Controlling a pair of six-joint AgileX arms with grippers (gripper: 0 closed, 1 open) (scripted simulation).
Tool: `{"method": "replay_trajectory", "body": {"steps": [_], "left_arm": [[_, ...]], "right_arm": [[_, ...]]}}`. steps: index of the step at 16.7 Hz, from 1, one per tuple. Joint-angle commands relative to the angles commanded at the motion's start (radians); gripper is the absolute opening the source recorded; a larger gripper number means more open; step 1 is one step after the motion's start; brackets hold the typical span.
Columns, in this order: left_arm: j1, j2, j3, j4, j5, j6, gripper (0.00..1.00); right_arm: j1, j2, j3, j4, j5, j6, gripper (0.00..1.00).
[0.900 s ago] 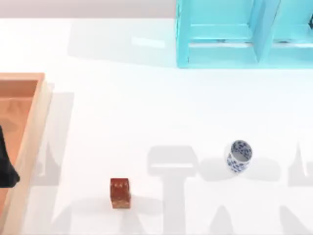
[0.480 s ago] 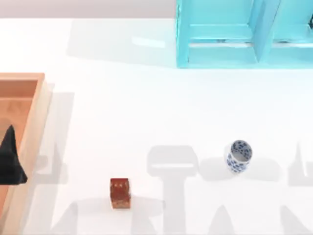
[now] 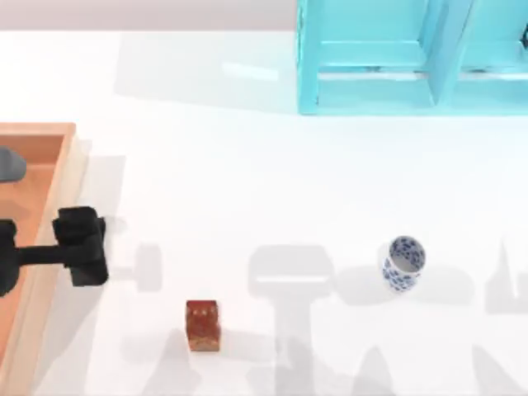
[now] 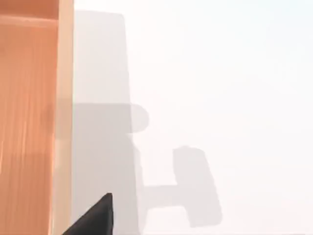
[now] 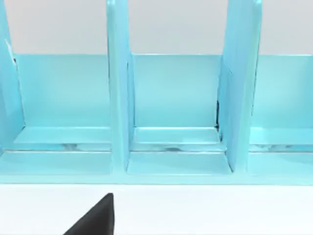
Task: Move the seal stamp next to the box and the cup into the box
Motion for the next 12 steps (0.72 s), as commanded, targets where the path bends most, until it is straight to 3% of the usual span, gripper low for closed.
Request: {"method": "replay_trajectory", "body": {"steps": [12], "left_arm": [[-0.368,0.846,0.601,-0.537,0.001,-0.353,1.00]], "right_arm": [[0.000,0.000,0.000,0.000,0.000,0.000,1.00]]}}
